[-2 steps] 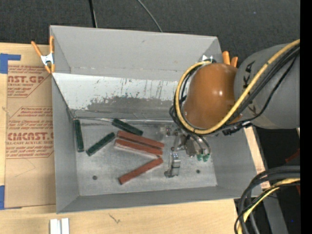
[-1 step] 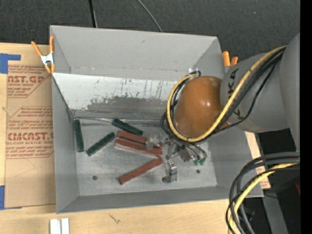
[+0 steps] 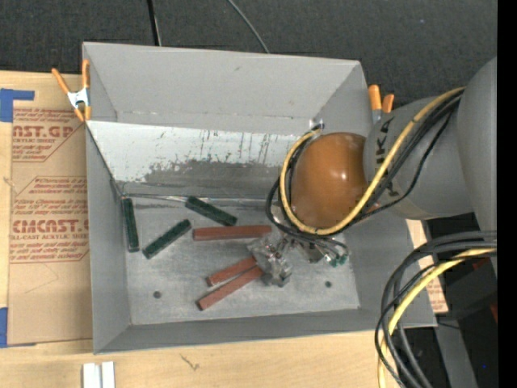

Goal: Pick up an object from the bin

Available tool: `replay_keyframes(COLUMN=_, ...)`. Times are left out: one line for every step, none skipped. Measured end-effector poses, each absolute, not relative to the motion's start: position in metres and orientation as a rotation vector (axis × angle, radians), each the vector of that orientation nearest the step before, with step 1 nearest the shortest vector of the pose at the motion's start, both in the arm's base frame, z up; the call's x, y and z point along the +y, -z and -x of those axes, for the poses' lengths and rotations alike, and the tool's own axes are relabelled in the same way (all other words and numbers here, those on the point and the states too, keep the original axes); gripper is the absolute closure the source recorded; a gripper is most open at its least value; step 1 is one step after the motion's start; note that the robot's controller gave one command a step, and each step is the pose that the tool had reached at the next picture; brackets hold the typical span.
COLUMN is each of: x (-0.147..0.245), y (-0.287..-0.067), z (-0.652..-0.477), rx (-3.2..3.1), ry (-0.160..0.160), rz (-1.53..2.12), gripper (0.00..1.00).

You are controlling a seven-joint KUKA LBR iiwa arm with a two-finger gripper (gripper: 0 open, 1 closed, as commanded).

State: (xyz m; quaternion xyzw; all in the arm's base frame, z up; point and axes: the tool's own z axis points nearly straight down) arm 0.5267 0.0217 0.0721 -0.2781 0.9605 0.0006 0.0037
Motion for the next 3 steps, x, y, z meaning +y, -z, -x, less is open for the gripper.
replay_keyframes(x=0.021, y=-0.070, z=-0.525, rx=3.017, ry=-0.002, rz=0.873, gripper=0.00)
replay_keyframes(x=0.021, y=-0.070, z=-0.525, rx=3.017, ry=-0.002, rz=0.873, gripper=0.00)
replay_keyframes(x=0.085, y=-0.073, z=-0.496, rx=2.868, ry=-0.004, rz=1.257, gripper=1.00)
